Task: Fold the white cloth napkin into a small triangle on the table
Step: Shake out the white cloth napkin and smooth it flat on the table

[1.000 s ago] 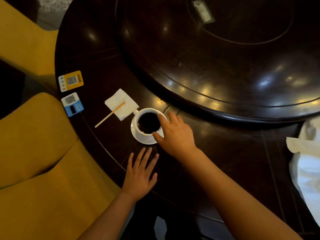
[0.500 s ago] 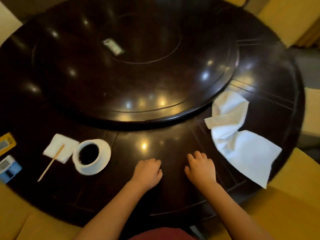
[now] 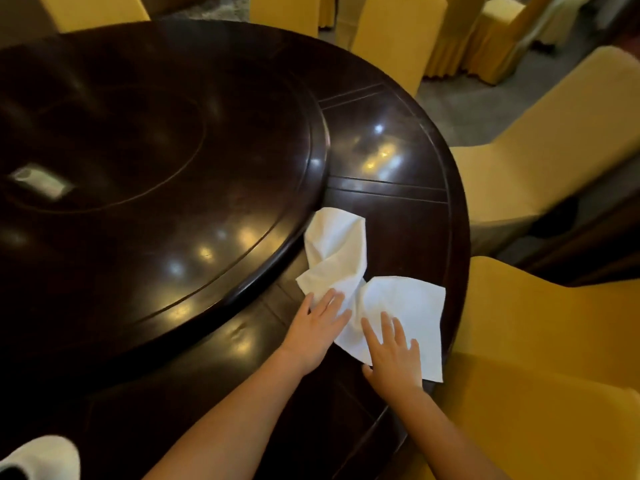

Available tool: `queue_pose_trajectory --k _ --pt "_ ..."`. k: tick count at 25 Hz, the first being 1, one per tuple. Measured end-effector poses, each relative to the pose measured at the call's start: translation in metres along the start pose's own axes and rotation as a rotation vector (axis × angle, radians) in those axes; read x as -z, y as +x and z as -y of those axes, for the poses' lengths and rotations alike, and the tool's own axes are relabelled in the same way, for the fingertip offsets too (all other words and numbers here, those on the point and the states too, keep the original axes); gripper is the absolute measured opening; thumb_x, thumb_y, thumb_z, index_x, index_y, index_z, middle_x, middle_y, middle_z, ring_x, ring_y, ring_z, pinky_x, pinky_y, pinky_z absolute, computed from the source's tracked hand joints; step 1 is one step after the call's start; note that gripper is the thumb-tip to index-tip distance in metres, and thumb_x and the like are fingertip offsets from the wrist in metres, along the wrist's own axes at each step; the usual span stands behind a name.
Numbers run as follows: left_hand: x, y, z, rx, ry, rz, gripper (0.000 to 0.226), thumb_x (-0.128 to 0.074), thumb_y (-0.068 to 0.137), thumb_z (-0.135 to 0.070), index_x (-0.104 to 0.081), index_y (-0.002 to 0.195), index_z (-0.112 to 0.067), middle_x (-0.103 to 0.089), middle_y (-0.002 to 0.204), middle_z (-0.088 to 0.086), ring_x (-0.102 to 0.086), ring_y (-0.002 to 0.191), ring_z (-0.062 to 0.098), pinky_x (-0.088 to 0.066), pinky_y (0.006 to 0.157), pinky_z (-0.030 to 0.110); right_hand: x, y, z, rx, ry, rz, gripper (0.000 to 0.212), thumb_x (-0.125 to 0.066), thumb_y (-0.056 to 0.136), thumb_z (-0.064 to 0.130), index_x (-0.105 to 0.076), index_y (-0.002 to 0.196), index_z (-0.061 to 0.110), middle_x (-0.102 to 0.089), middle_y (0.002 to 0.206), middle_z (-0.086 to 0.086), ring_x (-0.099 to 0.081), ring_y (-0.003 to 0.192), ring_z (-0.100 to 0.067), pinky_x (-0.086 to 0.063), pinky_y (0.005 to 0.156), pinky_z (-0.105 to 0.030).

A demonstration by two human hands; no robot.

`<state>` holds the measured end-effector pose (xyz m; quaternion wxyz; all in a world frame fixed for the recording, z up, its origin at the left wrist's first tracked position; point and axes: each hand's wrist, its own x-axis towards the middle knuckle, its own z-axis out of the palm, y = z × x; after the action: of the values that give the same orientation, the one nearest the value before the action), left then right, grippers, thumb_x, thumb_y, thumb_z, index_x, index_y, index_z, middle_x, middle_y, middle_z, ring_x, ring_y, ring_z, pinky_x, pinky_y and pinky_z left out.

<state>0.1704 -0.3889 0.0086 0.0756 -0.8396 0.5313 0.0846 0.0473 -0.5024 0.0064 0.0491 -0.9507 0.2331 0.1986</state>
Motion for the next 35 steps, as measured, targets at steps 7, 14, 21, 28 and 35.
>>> queue_pose_trajectory --k 7,14,21,28,35 --pt "-0.016 0.005 0.011 -0.051 -0.101 0.139 0.055 -0.042 0.094 -0.007 -0.025 0.144 -0.022 -0.008 0.157 0.009 -0.004 0.144 0.023 -0.019 0.111 0.038 -0.023 0.011 -0.003 0.052 0.033 -0.132 0.081 -0.087 0.051 0.028 -0.052 0.123 0.017 -0.061 0.119 -0.02 -0.058 0.108 -0.043 -0.056 0.058 -0.046" --pt "0.004 -0.052 0.042 0.111 -0.354 0.037 0.023 -0.042 0.095 -0.021 -0.064 0.095 -0.016 -0.067 0.096 -0.002 -0.061 0.089 0.017 -0.047 0.075 0.033 -0.03 -0.016 0.004 0.3 0.044 -0.227 0.081 -0.089 0.041 0.007 -0.06 0.115 0.018 -0.071 0.101 -0.005 -0.067 0.092 -0.037 -0.055 0.047 -0.038" --pt "0.07 -0.156 0.106 0.245 -0.661 -0.085 0.012 -0.057 0.091 -0.022 -0.068 0.089 -0.02 -0.065 0.082 -0.013 -0.058 0.078 0.0 -0.047 0.071 0.02 0.048 -0.013 0.04 0.576 0.61 -0.04 0.035 -0.046 0.089 0.038 -0.057 0.066 0.013 -0.056 0.055 0.002 -0.052 0.056 -0.006 -0.039 0.056 -0.029" --pt "0.141 -0.23 0.145 0.305 -0.659 0.025 0.007 -0.065 0.085 -0.016 -0.071 0.086 -0.021 -0.068 0.081 -0.013 -0.061 0.08 -0.001 -0.049 0.073 0.019 0.185 0.004 0.068 0.975 0.383 0.39 0.021 -0.051 0.094 0.015 -0.065 0.084 0.004 -0.062 0.076 -0.009 -0.053 0.07 -0.008 -0.046 0.069 -0.029" --pt "0.169 -0.241 0.186 0.536 -0.537 -0.064 0.017 -0.063 0.08 -0.011 -0.062 0.071 -0.026 -0.066 0.075 -0.009 -0.06 0.075 0.001 -0.052 0.073 0.03 0.259 0.022 0.123 0.956 0.19 0.167 0.015 -0.062 0.088 0.016 -0.074 0.079 0.014 -0.061 0.065 0.014 -0.052 0.062 0.002 -0.04 0.059 -0.017"
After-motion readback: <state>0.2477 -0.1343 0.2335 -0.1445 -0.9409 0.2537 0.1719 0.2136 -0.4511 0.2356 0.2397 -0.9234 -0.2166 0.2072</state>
